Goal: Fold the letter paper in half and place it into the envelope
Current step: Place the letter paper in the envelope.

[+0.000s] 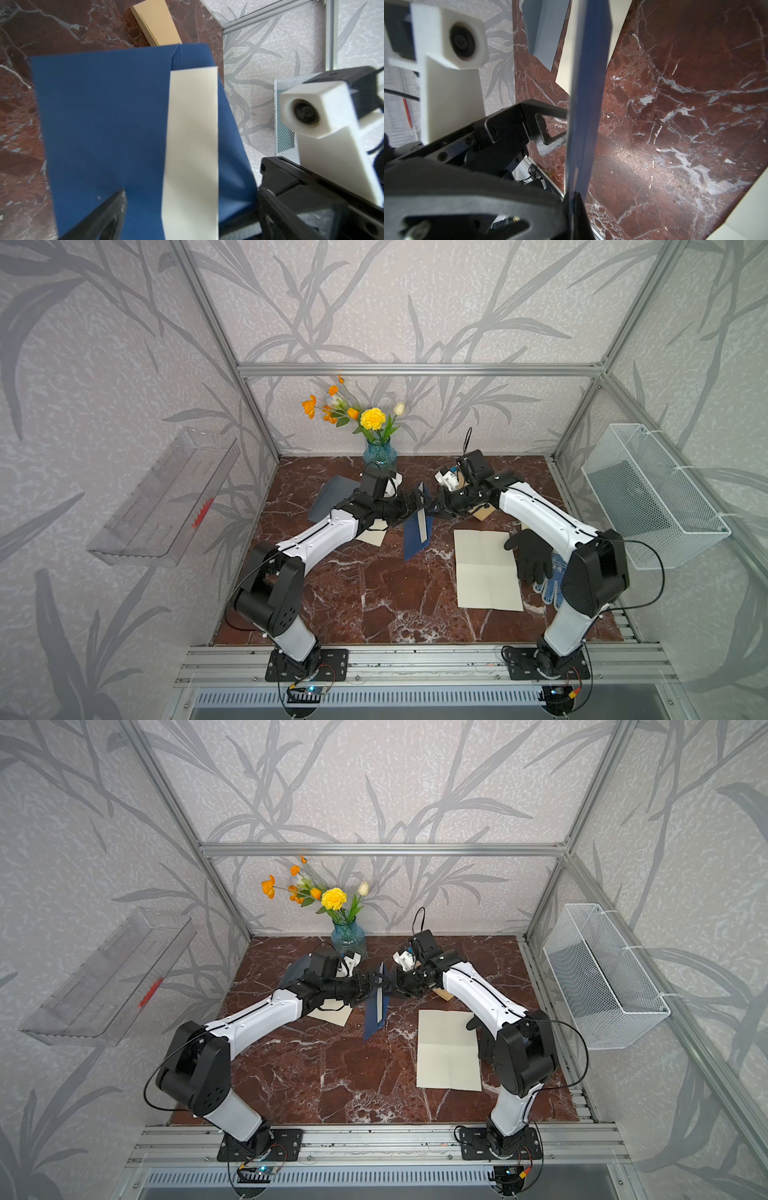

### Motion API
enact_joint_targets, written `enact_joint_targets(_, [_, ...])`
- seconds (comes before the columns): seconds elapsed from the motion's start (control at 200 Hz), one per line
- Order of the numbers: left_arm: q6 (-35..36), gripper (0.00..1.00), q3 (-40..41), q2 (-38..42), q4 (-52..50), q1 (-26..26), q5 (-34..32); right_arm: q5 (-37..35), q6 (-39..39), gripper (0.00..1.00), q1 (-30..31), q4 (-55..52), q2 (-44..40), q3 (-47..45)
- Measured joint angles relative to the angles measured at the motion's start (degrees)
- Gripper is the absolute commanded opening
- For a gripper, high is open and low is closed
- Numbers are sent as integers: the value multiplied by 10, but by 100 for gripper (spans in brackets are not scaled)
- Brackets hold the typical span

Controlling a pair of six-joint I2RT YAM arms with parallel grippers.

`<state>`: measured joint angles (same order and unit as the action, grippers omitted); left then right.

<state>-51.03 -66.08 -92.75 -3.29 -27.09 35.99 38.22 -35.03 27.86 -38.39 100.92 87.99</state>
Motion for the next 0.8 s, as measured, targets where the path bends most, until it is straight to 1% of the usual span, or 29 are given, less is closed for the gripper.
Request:
enact_joint_targets(0.13, [18, 85, -12, 22, -32, 0, -5, 0, 6, 0, -1, 10, -1, -5])
enact_joint_targets(0.23, [34, 73, -12, 38, -55, 0, -11, 2, 9, 0, -1, 12, -1, -11])
enact_joint_targets(0.305, [41, 56, -12, 44, -66, 0, -13, 4, 10, 0, -1, 13, -1, -14])
enact_joint_targets(0.345, [47, 51, -12, 46, -71, -1, -14, 4, 11, 0, -1, 14, -1, -16])
enact_joint_targets(0.8, [94, 51, -11, 50, -118, -17, -15, 4, 20, 0, -1, 18, -1, -17])
